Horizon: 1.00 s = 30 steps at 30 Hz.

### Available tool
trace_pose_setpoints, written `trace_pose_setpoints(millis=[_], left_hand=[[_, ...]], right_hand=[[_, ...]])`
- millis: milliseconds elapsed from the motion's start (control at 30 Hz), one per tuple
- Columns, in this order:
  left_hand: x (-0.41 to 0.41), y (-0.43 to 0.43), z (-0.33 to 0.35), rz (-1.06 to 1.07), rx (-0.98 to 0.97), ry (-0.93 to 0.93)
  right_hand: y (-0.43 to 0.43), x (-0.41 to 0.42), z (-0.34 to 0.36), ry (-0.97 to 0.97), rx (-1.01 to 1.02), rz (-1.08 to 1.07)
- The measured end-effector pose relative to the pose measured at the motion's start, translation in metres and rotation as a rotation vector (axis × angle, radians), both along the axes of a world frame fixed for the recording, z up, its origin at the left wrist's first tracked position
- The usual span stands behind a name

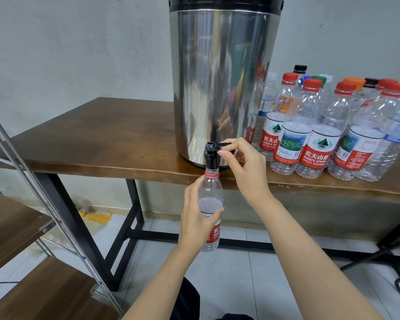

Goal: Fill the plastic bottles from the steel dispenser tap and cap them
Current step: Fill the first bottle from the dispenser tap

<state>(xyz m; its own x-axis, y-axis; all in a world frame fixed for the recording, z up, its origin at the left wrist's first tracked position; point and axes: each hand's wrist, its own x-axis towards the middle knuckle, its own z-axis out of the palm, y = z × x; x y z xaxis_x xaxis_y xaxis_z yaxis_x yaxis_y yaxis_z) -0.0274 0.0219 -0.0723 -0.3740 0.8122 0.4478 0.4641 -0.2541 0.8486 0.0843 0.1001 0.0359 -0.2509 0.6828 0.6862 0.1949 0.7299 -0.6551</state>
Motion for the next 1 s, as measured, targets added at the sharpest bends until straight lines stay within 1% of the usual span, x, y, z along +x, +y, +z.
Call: trace_pose_setpoints(millis=[1000], left_hand=[[0.0005, -0.0008, 0.0008, -0.016, 0.016, -0.009]], right_hand=[[-0.0003, -0.0003, 0.0004, -0.005, 0.007, -0.004]])
